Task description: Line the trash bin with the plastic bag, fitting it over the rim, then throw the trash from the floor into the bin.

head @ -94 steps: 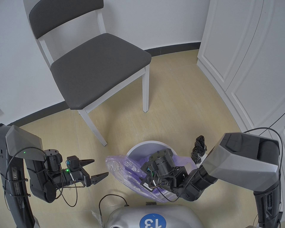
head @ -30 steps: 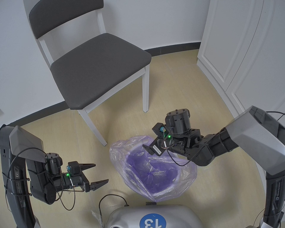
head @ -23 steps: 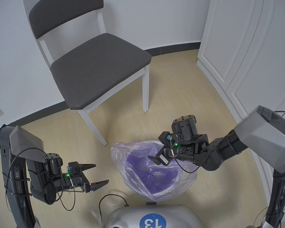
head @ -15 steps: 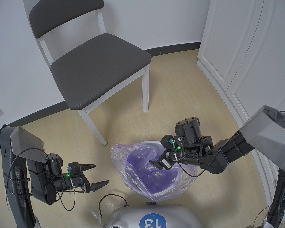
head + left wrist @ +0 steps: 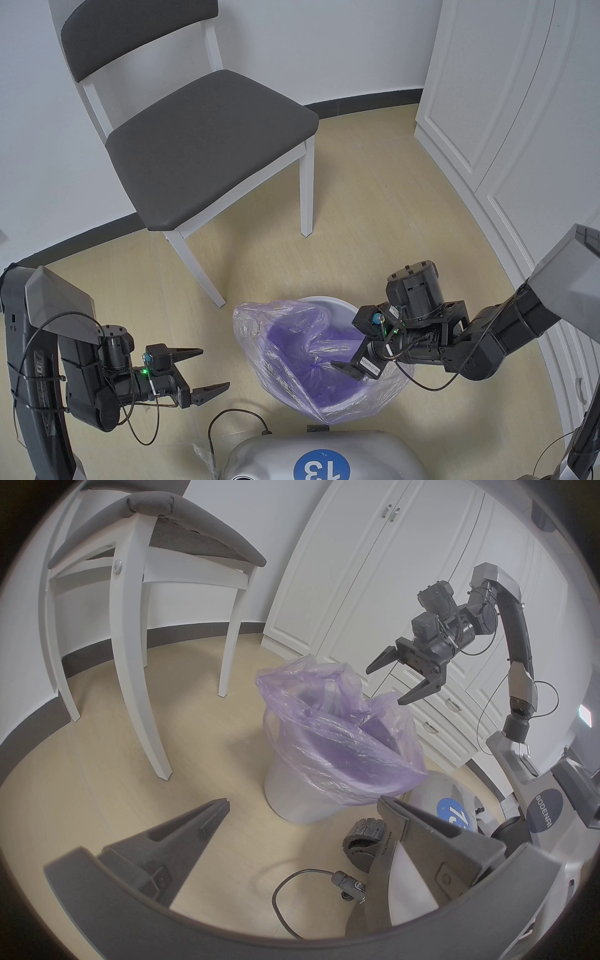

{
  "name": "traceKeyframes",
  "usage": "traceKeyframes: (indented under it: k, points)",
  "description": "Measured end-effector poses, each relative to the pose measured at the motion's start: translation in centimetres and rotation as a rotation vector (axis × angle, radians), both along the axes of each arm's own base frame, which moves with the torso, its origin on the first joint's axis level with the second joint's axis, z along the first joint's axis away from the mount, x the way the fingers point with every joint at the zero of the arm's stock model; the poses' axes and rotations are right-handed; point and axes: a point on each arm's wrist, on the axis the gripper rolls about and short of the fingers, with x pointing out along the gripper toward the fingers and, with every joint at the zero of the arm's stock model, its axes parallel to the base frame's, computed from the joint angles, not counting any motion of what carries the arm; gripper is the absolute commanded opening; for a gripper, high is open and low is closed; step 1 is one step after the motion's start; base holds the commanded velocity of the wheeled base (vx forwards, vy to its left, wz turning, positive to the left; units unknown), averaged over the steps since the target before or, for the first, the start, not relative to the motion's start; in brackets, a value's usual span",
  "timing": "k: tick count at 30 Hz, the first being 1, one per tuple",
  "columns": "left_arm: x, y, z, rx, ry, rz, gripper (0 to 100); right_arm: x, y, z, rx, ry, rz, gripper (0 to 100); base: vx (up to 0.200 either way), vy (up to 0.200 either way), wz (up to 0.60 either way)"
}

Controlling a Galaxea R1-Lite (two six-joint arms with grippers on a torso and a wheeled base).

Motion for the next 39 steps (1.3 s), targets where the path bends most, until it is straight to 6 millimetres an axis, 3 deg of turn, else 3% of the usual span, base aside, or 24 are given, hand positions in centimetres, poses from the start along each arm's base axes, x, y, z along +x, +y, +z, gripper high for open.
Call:
traceKeyframes:
  k: [8,18,19,28,39]
  points:
    - [-0.2,0.0,-0.2,0.002,0.011,0.0,100,-0.1,-0.3,-0.4,-0.002,0.016,0.036,100,0.0,0.0,0.0]
    - [-0.4,0.1,-0.3,0.02,-0.002,-0.009,100,1.2,-0.2,-1.7,-0.029,0.017,0.039,100,0.0,0.0,0.0]
    - [-0.4,0.1,-0.3,0.02,-0.002,-0.01,100,1.3,-0.1,-1.8,-0.031,0.018,0.043,0,0.0,0.0,0.0]
    - [-0.5,0.6,-0.3,0.022,0.002,0.009,100,2.5,-0.5,-2.3,-0.028,0.001,0.051,0,0.0,0.0,0.0]
    - [-0.2,2.2,0.7,0.034,-0.052,0.061,100,5.3,-3.8,1.0,0.074,-0.081,-0.057,0,0.0,0.0,0.0]
